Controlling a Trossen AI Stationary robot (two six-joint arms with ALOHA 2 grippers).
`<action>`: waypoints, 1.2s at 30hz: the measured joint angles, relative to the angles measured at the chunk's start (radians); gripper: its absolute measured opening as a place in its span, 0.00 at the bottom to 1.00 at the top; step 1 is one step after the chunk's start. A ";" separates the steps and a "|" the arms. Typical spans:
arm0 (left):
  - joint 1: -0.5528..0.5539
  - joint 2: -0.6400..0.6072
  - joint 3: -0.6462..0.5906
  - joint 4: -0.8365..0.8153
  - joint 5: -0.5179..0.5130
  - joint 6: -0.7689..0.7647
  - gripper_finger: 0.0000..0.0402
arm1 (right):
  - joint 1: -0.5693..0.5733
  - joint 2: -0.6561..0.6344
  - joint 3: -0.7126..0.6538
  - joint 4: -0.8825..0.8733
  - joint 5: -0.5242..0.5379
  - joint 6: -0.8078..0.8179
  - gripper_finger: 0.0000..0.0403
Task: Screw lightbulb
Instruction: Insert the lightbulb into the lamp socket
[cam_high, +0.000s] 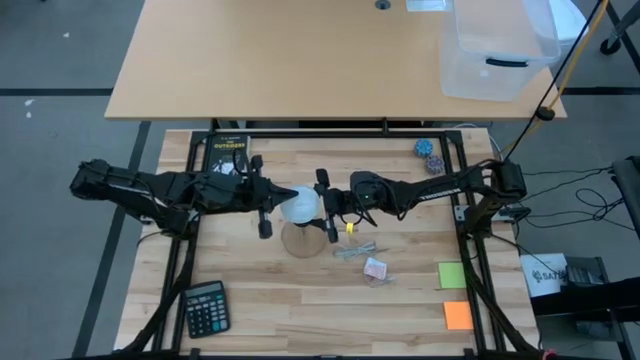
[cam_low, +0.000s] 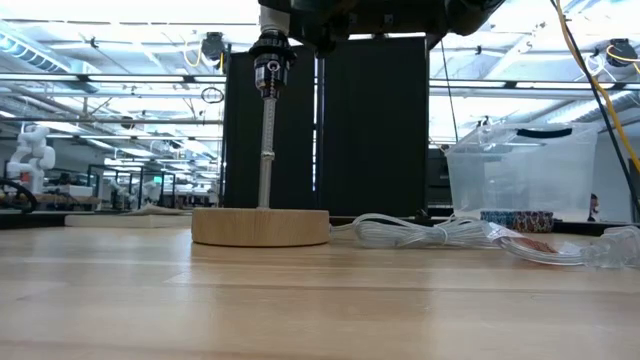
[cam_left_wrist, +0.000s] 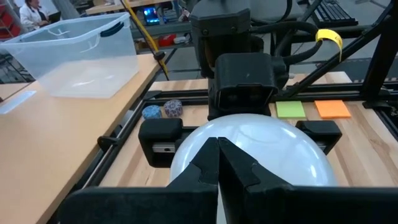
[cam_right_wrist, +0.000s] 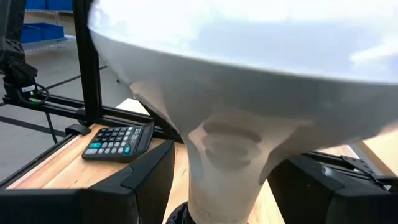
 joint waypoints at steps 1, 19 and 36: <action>0.000 0.000 0.000 0.001 0.000 0.000 0.00 | 0.000 0.000 0.000 -0.003 0.000 0.002 0.58; -0.001 0.001 0.000 0.001 0.000 -0.003 0.00 | 0.033 -0.072 0.000 -0.181 0.068 -0.037 0.58; -0.002 0.001 0.000 0.001 -0.002 0.003 0.00 | 0.067 -0.143 0.000 -0.294 0.173 -0.051 0.58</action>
